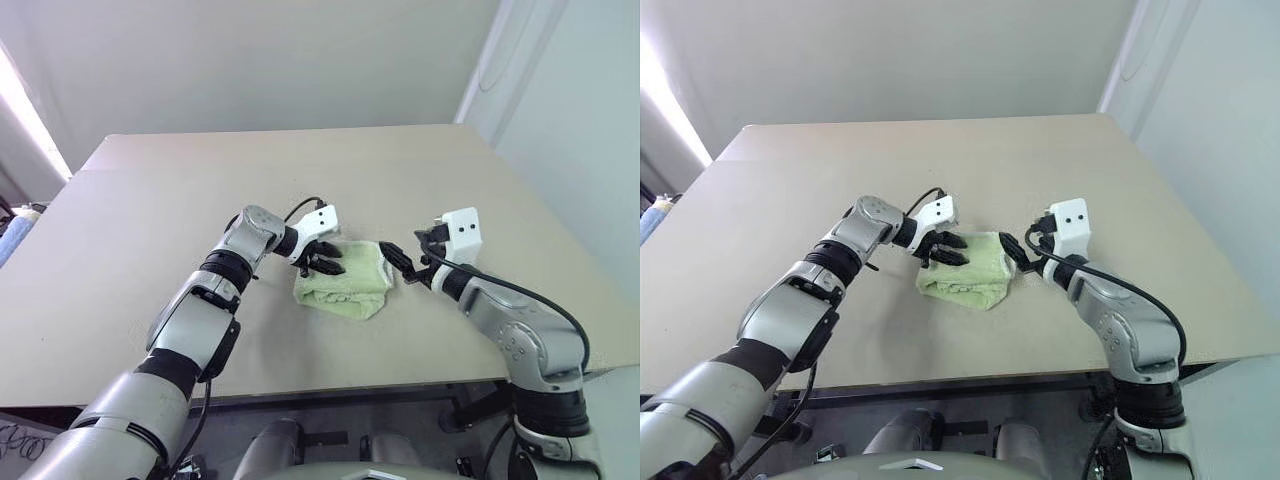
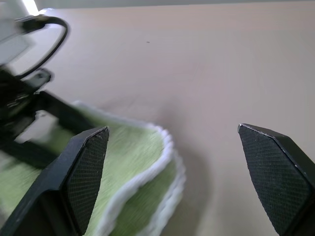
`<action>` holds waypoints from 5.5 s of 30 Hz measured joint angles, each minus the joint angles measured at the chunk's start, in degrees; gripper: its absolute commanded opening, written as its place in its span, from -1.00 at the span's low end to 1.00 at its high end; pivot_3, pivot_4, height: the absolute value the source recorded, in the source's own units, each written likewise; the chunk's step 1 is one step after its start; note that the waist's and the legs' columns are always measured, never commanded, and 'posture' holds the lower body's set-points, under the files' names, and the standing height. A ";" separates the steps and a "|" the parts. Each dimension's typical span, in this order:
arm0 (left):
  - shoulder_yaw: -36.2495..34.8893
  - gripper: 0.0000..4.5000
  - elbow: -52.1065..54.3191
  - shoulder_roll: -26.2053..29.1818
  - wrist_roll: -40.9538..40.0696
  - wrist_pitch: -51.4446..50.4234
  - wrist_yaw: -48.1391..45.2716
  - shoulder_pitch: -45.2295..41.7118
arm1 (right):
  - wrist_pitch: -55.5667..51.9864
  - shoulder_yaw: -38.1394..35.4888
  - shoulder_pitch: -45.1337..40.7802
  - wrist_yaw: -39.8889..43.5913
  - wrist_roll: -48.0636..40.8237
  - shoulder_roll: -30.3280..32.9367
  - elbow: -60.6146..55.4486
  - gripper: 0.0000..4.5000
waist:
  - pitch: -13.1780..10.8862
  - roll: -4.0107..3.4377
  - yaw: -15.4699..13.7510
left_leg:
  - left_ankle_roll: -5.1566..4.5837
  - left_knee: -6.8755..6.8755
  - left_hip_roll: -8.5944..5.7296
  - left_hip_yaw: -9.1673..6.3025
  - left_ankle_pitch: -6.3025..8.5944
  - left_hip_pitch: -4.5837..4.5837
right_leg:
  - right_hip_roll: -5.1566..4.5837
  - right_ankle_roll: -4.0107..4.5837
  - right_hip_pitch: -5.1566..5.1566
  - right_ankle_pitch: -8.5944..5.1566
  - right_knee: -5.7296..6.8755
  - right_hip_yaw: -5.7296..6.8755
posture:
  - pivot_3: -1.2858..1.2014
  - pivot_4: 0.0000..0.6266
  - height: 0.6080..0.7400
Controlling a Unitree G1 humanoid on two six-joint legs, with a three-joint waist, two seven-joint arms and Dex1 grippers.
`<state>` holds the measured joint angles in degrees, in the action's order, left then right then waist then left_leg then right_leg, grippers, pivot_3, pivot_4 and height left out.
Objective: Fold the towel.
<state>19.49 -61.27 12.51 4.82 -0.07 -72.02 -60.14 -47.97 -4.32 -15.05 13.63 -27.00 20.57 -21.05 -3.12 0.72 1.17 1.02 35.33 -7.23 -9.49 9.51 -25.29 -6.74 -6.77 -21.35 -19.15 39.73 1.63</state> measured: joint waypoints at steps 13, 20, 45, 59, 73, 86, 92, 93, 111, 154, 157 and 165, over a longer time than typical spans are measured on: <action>-0.08 -0.06 6.44 5.72 0.42 5.43 -10.04 4.44 | 0.94 8.69 -4.63 2.70 4.32 -2.26 5.61 0.95 | 0.00 0.00 -0.15 | 0.02 0.12 -0.02 -0.04 -0.01 0.12 | 0.02 0.03 -0.04 0.01 0.22 0.01 | 0.03 -1.00 0.30; -0.18 -0.06 7.97 4.02 0.23 6.73 -8.59 6.06 | 1.35 14.73 -3.95 5.20 8.17 -1.66 7.91 0.95 | 0.01 -0.01 -0.04 | 0.02 0.12 -0.02 -0.04 -0.01 0.15 | 0.02 0.03 -0.04 0.01 0.26 0.00 | 0.03 -1.00 0.30; -10.35 -0.06 3.32 8.22 -7.88 -3.15 -14.53 -2.91 | -1.75 -0.67 -3.44 8.48 -4.25 -5.24 -3.75 0.95 | 0.00 -0.01 0.05 | 0.02 0.15 -0.02 -0.08 0.00 0.14 | 0.06 0.01 -0.05 0.00 0.30 0.03 | 0.03 -1.00 0.30; -10.99 -0.05 0.77 13.37 -5.86 -3.57 -12.28 0.88 | 0.36 23.28 -1.57 16.80 5.50 8.18 -7.65 0.97 | -0.01 0.01 -0.06 | 0.05 0.11 0.01 -0.07 0.01 0.16 | 0.01 0.03 -0.06 -0.01 0.26 0.02 | 0.03 -1.00 0.30; -9.23 -0.05 4.07 12.04 -4.06 -2.13 -7.81 4.27 | 9.17 32.73 -6.34 22.85 18.29 8.67 4.91 0.97 | -0.01 0.01 -0.13 | 0.04 0.10 -0.03 -0.08 0.00 0.12 | 0.03 0.03 -0.08 0.00 0.23 0.03 | 0.03 -1.00 0.30; -6.33 -0.05 6.36 14.01 -2.91 -1.70 -15.46 7.06 | 16.98 33.92 -7.78 19.65 31.24 7.31 12.77 0.97 | 0.00 0.01 -0.17 | 0.05 0.09 -0.03 -0.10 -0.01 0.14 | 0.12 0.04 -0.08 0.00 0.26 0.02 | 0.03 -1.00 0.30; -6.32 -0.05 6.35 13.95 -2.81 -1.48 -15.08 7.10 | 17.54 34.86 -7.78 22.75 34.02 8.11 11.10 0.97 | 0.00 0.01 -0.16 | 0.06 0.09 -0.03 -0.10 0.00 0.14 | 0.08 0.04 -0.09 -0.01 0.26 0.02 | 0.03 -1.00 0.30; -6.32 -0.05 6.29 13.92 -2.80 -1.37 -15.04 7.08 | 17.76 35.11 -7.78 23.31 34.65 8.40 10.72 0.97 | 0.00 0.01 -0.16 | 0.06 0.08 -0.03 -0.10 0.00 0.14 | 0.08 0.03 -0.09 -0.01 0.26 0.02 | 0.03 -1.00 0.30; -6.23 -0.05 4.30 13.64 -1.52 2.18 -12.40 6.63 | 25.55 37.53 -8.35 21.32 45.93 5.65 14.48 0.97 | 0.01 0.02 -0.07 | 0.22 -0.12 0.00 -0.26 0.09 0.69 | 0.25 0.33 0.13 -0.02 0.33 -0.20 | 0.03 -1.00 0.30; -6.25 -0.04 1.34 12.08 -0.20 3.27 -8.72 4.69 | 27.17 27.75 -10.81 16.89 48.91 1.36 17.48 -0.98 | -0.02 0.01 -0.24 | 0.26 -0.27 -0.05 -0.18 0.07 0.74 | 0.42 0.28 -0.09 0.11 0.33 -0.80 | 0.03 -1.00 0.30; -6.25 -0.04 1.27 11.83 -0.15 3.26 -8.46 4.69 | 26.32 22.74 -11.40 17.09 48.58 5.78 14.48 -0.98 | -0.03 0.01 -0.55 | 0.25 -0.26 -0.12 -0.18 0.07 0.72 | 0.34 0.25 -0.08 0.09 0.30 -0.80 | 0.03 -1.00 0.30; -6.30 -0.04 0.93 11.40 0.02 3.26 -7.80 4.67 | 24.64 5.20 -6.38 15.51 48.18 21.34 16.18 -0.98 | -0.05 0.05 -0.53 | 0.13 -0.33 -0.21 -0.11 0.02 0.51 | 0.19 0.16 -0.08 0.04 0.23 -0.80 | 0.03 -1.00 0.30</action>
<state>13.19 -60.35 23.91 4.84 3.19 -79.82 -55.47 -23.33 0.89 -21.43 29.14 21.18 41.91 -4.87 -3.17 0.77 0.64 1.15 34.99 -7.45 -9.60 9.53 -24.78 -6.55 -6.62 -21.43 -19.11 39.96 0.83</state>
